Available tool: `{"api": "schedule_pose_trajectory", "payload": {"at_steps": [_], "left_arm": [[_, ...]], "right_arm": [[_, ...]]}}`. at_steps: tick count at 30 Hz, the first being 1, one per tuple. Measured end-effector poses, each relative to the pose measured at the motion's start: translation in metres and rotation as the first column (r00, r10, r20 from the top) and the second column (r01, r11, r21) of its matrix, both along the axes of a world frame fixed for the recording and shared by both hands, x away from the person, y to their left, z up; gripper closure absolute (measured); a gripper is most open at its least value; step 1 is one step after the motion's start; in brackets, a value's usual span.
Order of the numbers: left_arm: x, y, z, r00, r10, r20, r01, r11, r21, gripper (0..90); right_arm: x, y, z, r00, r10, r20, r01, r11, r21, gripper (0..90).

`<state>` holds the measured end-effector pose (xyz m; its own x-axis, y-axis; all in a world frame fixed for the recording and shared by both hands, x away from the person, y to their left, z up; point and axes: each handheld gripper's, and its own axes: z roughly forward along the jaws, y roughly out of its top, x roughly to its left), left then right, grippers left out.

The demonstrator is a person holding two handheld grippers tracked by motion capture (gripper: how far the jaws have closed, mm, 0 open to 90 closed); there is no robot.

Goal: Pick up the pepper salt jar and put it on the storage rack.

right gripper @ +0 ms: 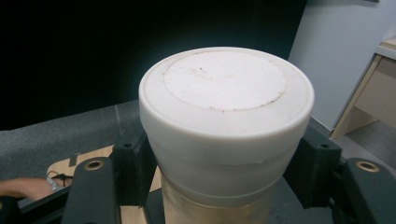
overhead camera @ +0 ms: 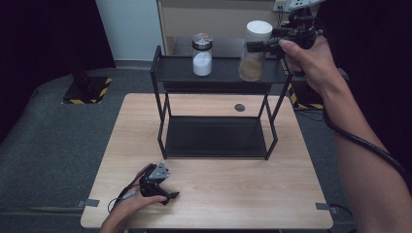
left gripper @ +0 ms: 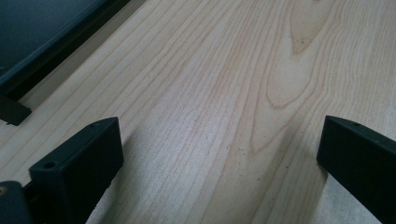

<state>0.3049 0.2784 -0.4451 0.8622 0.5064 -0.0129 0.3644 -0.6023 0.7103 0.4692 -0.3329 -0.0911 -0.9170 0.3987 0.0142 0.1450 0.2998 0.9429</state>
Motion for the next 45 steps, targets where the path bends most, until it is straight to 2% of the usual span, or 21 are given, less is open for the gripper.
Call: {"api": "schedule_pose_trajectory", "payload": {"at_steps": [6, 17, 25, 39, 45], "left_arm": [[0.0, 0.0, 0.0, 1.0, -0.006, 0.001, 0.006, 1.0, 0.002, 0.0], [0.001, 0.001, 0.0, 0.9999, -0.01, 0.001, 0.01, 0.9999, 0.002, 0.0], [0.001, 0.001, 0.0, 0.9999, -0.015, 0.001, 0.015, 0.9999, 0.002, 0.0], [0.001, 0.001, 0.0, 0.9999, -0.016, 0.001, 0.016, 0.9999, 0.0, 0.0], [0.001, 0.001, 0.0, 0.9999, -0.016, 0.002, 0.016, 0.9999, 0.001, 0.0]], "right_arm": [[0.012, 0.004, -0.008, 0.9998, -0.015, -0.012, 0.015, 1.0, 0.019, 35.5], [0.027, 0.013, -0.017, 0.9985, -0.049, -0.026, 0.048, 0.999, -0.008, 35.5], [0.033, 0.021, -0.017, 0.9974, -0.066, -0.03, 0.065, 0.997, -0.03, 35.5], [0.041, 0.025, -0.026, 0.9953, -0.083, -0.05, 0.083, 0.996, -0.015, 35.4], [0.044, 0.027, -0.027, 0.995, -0.088, -0.049, 0.087, 0.996, -0.024, 35.5]]}}
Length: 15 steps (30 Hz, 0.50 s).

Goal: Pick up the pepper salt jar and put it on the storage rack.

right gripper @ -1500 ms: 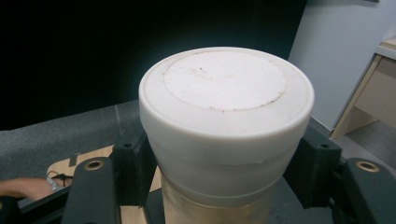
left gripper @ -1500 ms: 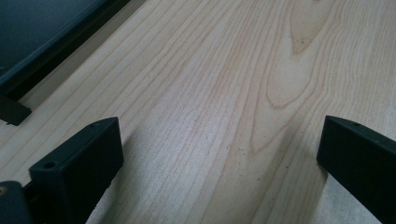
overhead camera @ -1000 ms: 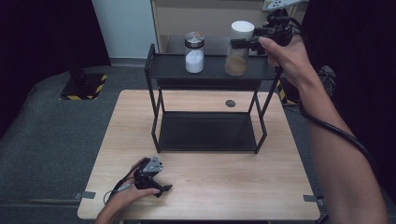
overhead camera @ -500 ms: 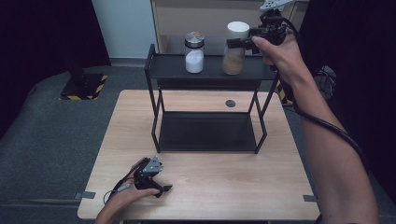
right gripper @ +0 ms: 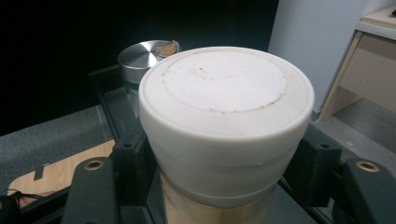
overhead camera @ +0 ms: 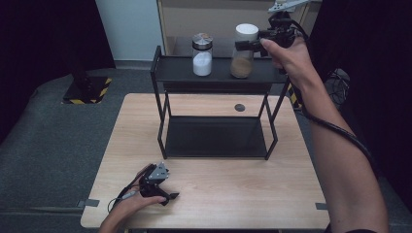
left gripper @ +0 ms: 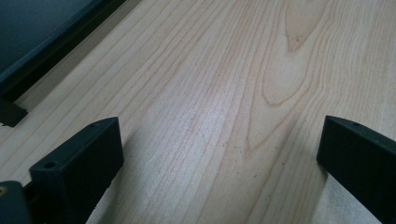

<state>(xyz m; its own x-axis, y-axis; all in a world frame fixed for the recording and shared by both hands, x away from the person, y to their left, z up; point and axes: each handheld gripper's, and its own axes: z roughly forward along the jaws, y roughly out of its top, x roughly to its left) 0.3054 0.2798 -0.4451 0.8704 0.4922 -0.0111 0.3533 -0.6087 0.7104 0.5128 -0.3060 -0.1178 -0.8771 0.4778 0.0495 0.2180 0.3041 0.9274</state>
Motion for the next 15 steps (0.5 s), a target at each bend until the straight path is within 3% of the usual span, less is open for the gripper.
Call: {"api": "schedule_pose_trajectory", "payload": {"at_steps": [10, 15], "left_arm": [[-0.0005, 0.0002, -0.0002, 1.0, -0.001, 0.001, 0.001, 1.0, -0.001, 0.0], [-0.0005, 0.0002, -0.0002, 1.0, -0.001, 0.001, 0.001, 1.0, -0.001, 0.0]], "right_arm": [[0.0014, 0.0052, 0.0017, 1.0, -0.007, 0.002, 0.007, 1.0, -0.028, 35.4], [0.0009, 0.0023, -0.0029, 0.9999, -0.011, 0.004, 0.011, 1.0, -0.012, 35.4]]}}
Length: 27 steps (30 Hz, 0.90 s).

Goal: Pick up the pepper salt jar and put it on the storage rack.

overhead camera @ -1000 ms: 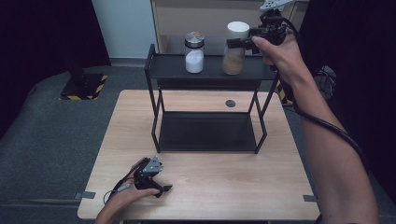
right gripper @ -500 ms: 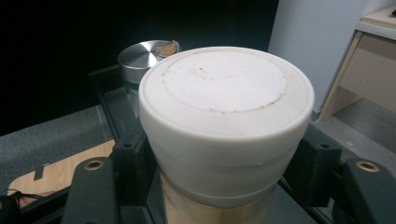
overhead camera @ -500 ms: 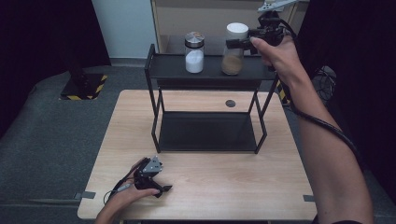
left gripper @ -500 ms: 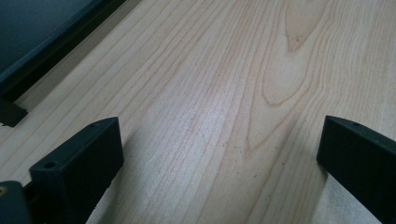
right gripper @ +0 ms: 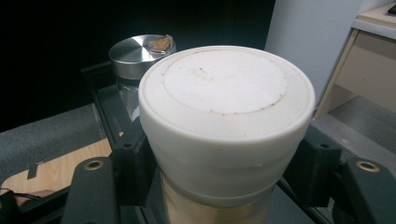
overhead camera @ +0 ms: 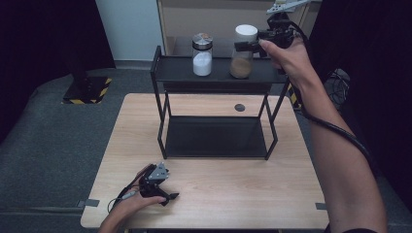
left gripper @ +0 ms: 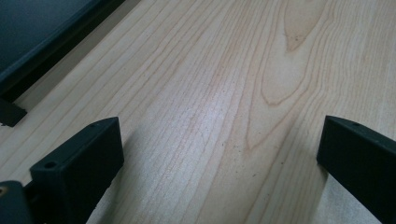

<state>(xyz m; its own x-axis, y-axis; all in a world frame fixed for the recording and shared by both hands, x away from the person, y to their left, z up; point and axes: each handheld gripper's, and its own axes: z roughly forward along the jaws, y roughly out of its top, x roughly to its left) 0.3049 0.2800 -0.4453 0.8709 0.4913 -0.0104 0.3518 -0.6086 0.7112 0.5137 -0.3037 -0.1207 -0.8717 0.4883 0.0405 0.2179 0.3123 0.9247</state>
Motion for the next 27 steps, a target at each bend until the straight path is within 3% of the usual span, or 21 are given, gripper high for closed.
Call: {"api": "schedule_pose_trajectory", "payload": {"at_steps": [4, 27], "left_arm": [[-0.0003, -0.0001, 0.0, 1.0, 0.001, 0.0, -0.001, 1.0, 0.0, 0.0], [-0.0008, -0.0002, 0.0002, 1.0, 0.002, 0.001, -0.002, 1.0, 0.002, 0.0]], "right_arm": [[-0.0022, -0.0022, -0.005, 1.0, -0.001, 0.01, 0.001, 1.0, 0.016, 35.3], [-0.0042, -0.0015, -0.0022, 0.9999, -0.013, 0.007, 0.013, 1.0, 0.013, 31.3]]}}
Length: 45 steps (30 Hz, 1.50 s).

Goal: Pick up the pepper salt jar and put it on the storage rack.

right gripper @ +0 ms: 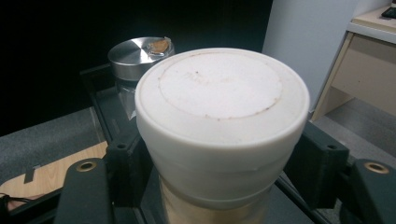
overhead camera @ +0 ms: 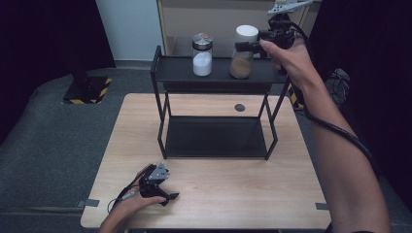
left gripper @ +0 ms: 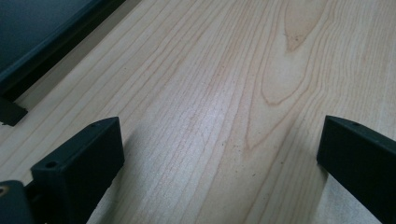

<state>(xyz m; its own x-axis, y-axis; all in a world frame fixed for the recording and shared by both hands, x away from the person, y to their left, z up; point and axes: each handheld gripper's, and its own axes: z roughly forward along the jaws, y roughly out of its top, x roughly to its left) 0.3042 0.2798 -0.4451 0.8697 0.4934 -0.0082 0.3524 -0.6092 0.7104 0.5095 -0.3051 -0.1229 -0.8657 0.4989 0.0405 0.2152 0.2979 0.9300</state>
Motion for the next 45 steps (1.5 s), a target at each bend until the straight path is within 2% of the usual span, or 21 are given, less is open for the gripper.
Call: {"api": "schedule_pose_trajectory", "payload": {"at_steps": [5, 10, 19, 26, 33, 37, 40, 45], "left_arm": [[0.0, 0.0, 0.0, 1.0, 0.0, 0.0, 0.0, 1.0, 0.0, 0.0], [0.0, 0.0, 0.0, 1.0, 0.0, 0.0, 0.0, 1.0, 0.0, 0.0], [-0.001, 0.0, 0.0, 1.0, 0.003, 0.0, -0.003, 1.0, 0.001, 0.0], [-0.001, 0.0, 0.0, 1.0, 0.004, 0.001, -0.004, 1.0, -0.003, 0.0], [-0.001, 0.0, 0.0, 1.0, 0.005, 0.001, -0.005, 1.0, -0.002, 0.0], [-0.001, 0.0, 0.0, 1.0, 0.007, 0.0, -0.007, 1.0, -0.003, 0.0], [-0.001, 0.0, -0.001, 1.0, 0.007, 0.001, -0.007, 1.0, -0.004, 0.0], [-0.001, 0.0, 0.0, 1.0, 0.006, 0.002, -0.006, 1.0, 0.0, 0.0]], "right_arm": [[-0.002, 0.0, 0.002, 0.9999, -0.014, 0.001, 0.014, 1.0, -0.009, 24.0], [-0.007, -0.002, 0.005, 1.0, -0.005, 0.007, 0.006, 1.0, -0.031, 15.9], [-0.025, -0.017, 0.014, 0.9993, -0.029, 0.023, 0.03, 0.998, -0.056, 11.4], [-0.045, -0.035, 0.013, 0.9991, -0.034, 0.024, 0.035, 0.998, -0.054, 11.1], [-0.073, -0.051, 0.001, 0.9994, -0.022, 0.027, 0.022, 1.0, -0.016, 10.1], [-0.092, -0.059, -0.012, 0.9995, -0.005, 0.033, 0.005, 1.0, 0.01, 10.1], [-0.105, -0.061, -0.023, 0.9999, 0.0, 0.017, 0.0, 1.0, 0.019, 8.7], [-0.123, -0.062, -0.041, 0.9998, 0.018, 0.013, -0.018, 1.0, 0.018, 8.6]]}}
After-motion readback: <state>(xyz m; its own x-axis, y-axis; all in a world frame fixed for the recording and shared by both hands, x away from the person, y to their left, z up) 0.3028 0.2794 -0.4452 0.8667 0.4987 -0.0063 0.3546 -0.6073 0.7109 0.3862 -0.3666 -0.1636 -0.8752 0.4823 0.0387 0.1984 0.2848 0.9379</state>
